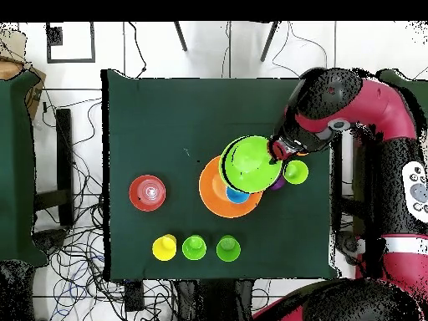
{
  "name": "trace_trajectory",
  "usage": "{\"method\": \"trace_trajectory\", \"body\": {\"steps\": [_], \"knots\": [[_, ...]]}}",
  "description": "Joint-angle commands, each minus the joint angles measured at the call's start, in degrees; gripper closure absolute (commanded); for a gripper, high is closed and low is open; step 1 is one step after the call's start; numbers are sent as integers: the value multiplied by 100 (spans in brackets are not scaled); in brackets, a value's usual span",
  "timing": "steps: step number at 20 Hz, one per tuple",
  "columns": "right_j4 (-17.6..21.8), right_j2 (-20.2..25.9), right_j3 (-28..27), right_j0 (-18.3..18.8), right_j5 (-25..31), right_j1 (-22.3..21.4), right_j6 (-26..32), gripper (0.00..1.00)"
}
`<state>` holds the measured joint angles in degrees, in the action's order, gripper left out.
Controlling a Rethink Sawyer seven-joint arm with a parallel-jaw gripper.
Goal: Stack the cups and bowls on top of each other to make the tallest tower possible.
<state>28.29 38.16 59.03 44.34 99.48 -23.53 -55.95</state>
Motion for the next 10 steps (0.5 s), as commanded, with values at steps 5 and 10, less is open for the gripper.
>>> {"method": "trace_trajectory", "body": {"steps": [5, 10], "knots": [[113, -433, 266, -420, -220, -170, -624, 100], [174, -557, 209, -520, -81, -178, -549, 100]]}}
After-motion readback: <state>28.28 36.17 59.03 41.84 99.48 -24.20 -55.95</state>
